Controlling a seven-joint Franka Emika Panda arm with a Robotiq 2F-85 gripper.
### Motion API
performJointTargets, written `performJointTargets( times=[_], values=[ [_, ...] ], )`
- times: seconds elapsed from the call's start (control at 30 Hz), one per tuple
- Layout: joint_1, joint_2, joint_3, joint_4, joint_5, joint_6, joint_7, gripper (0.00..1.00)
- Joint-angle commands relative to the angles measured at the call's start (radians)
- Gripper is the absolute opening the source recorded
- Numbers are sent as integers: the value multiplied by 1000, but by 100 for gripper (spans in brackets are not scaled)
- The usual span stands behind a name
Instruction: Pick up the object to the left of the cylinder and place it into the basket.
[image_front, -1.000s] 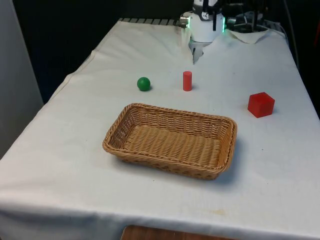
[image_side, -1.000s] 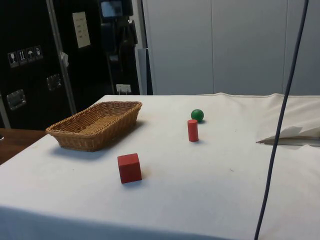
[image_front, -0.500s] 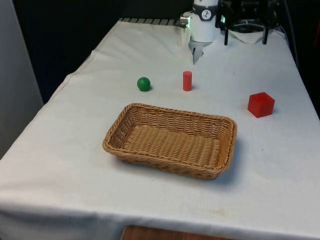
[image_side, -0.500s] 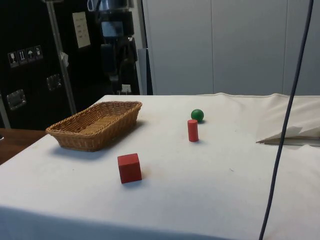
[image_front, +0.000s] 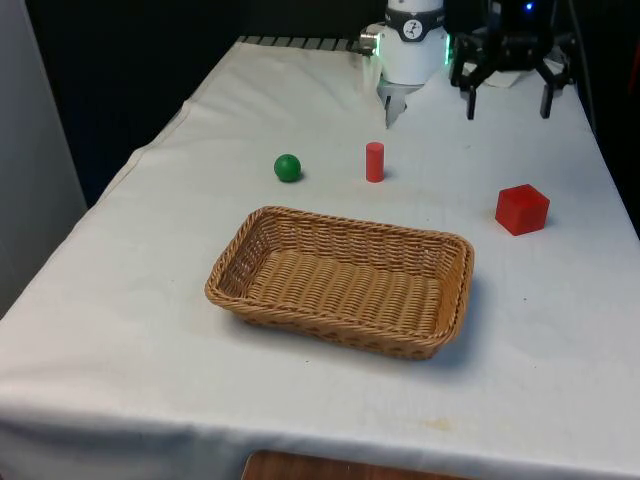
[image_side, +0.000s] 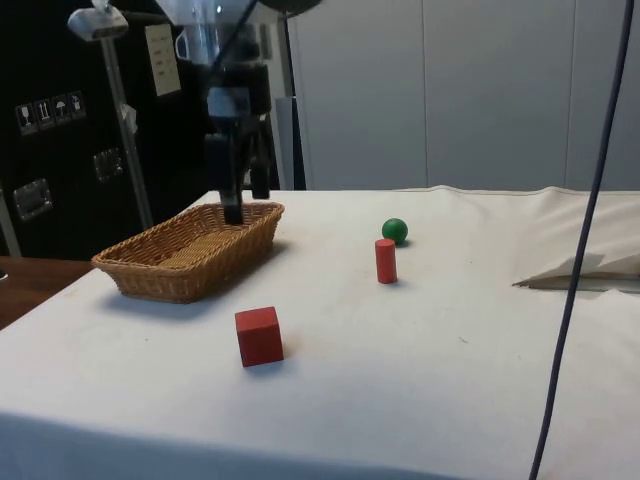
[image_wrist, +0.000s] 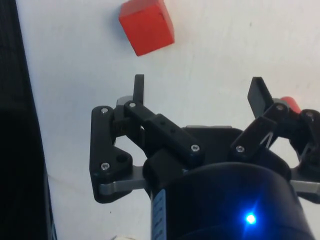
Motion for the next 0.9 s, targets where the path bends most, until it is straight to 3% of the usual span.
performJointTargets(
  times=[0.0,0.07,0.1,0.3,0.37,0.5,0.63,0.87],
  values=[
    [4,8,5,-8,1,29,8,100],
    [4,18,12,-14,2,51,8,100],
    [0,14,10,-7,0,29,3,100],
    [2,57,33,-33,9,120,4,100],
    [1,60,33,-30,2,111,4,100],
    [0,94,50,-45,17,176,0,100],
    [1,113,53,-46,6,190,4,100],
    [-2,171,81,-58,25,281,-1,100]
  ],
)
